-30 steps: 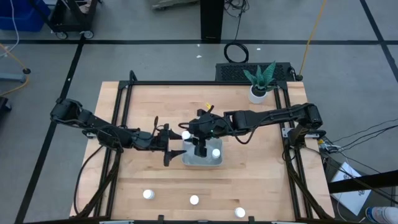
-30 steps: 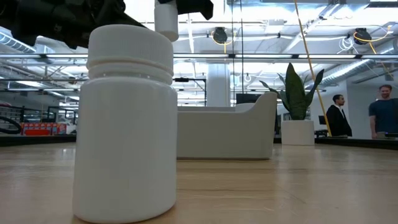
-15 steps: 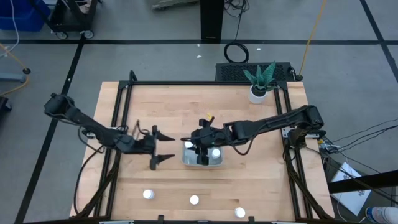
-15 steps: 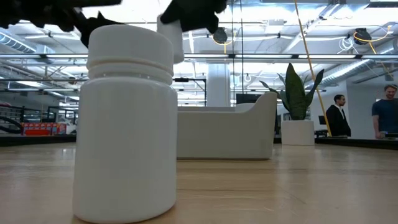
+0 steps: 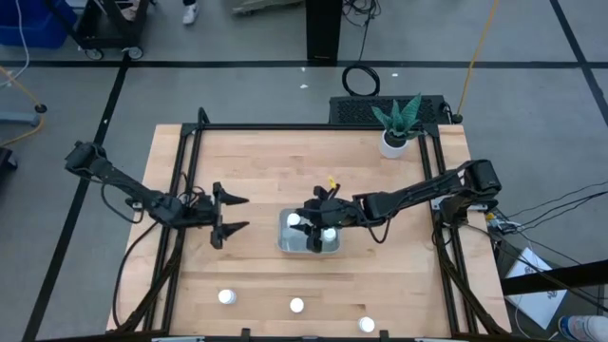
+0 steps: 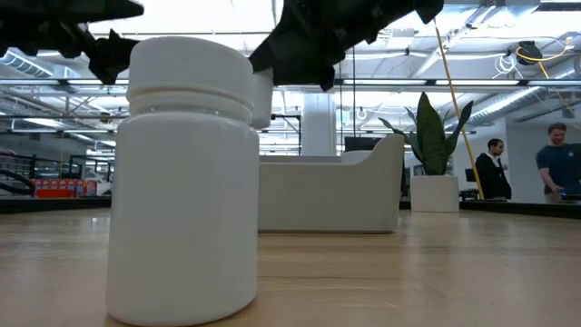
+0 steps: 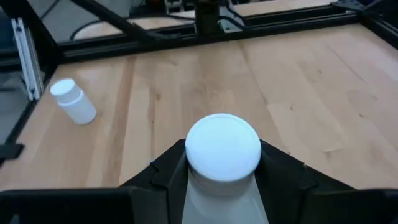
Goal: Pick and place pill bottles into a basket
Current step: Put the pill bottle into the bin
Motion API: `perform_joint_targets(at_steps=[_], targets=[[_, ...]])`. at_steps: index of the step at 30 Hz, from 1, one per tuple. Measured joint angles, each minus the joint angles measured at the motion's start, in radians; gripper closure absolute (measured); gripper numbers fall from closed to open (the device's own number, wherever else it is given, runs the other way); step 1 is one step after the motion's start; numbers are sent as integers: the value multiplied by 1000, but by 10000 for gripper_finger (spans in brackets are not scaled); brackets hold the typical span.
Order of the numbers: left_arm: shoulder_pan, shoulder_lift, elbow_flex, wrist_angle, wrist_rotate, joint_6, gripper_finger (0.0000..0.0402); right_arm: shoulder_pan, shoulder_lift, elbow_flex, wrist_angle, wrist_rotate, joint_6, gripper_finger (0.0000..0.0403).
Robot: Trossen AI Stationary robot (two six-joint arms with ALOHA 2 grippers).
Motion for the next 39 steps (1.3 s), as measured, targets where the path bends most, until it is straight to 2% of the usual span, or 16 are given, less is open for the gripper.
perform_joint_targets(at_steps=[8,30,39], targets=[[2,0,2,-5,-30,15,69,-21,46,-5,15,-1,30,260],[1,0,2,-6,-22,15,78,-32,209,-5,106,25,49,260],[1,0,2,-6,-22,14,78,-33,216,-5,101,55,34,260]])
